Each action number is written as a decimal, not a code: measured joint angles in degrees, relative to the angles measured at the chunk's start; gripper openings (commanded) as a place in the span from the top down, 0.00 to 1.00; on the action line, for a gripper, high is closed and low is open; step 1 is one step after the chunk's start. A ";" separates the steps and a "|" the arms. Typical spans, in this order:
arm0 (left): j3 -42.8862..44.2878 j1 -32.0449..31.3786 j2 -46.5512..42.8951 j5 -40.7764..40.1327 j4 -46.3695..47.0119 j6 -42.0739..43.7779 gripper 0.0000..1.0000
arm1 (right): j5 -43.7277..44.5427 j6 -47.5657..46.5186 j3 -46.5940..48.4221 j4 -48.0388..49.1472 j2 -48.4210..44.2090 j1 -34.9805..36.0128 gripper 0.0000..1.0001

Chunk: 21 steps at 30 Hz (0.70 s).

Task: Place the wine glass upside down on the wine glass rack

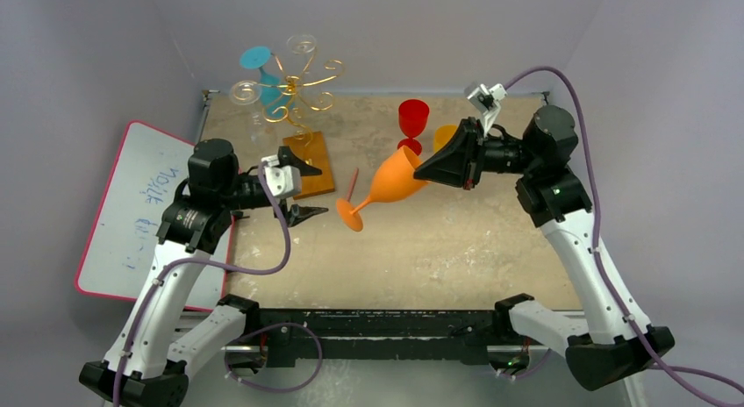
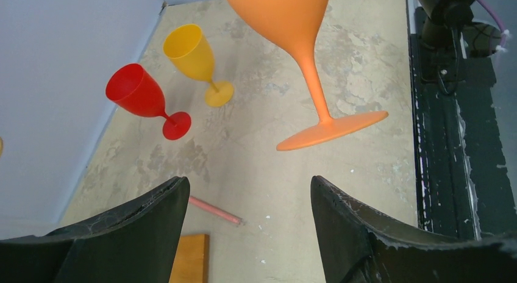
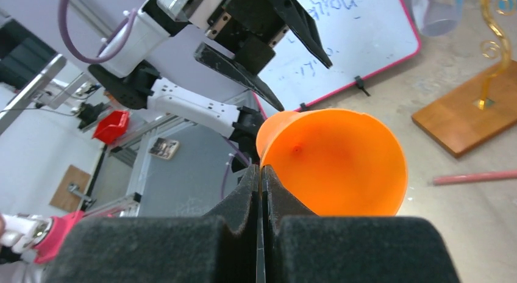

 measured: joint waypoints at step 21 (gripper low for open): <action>-0.15 -0.20 -1.29 8.94 -7.13 10.67 0.44 | -1.33 13.16 -0.50 18.25 7.23 5.81 1.00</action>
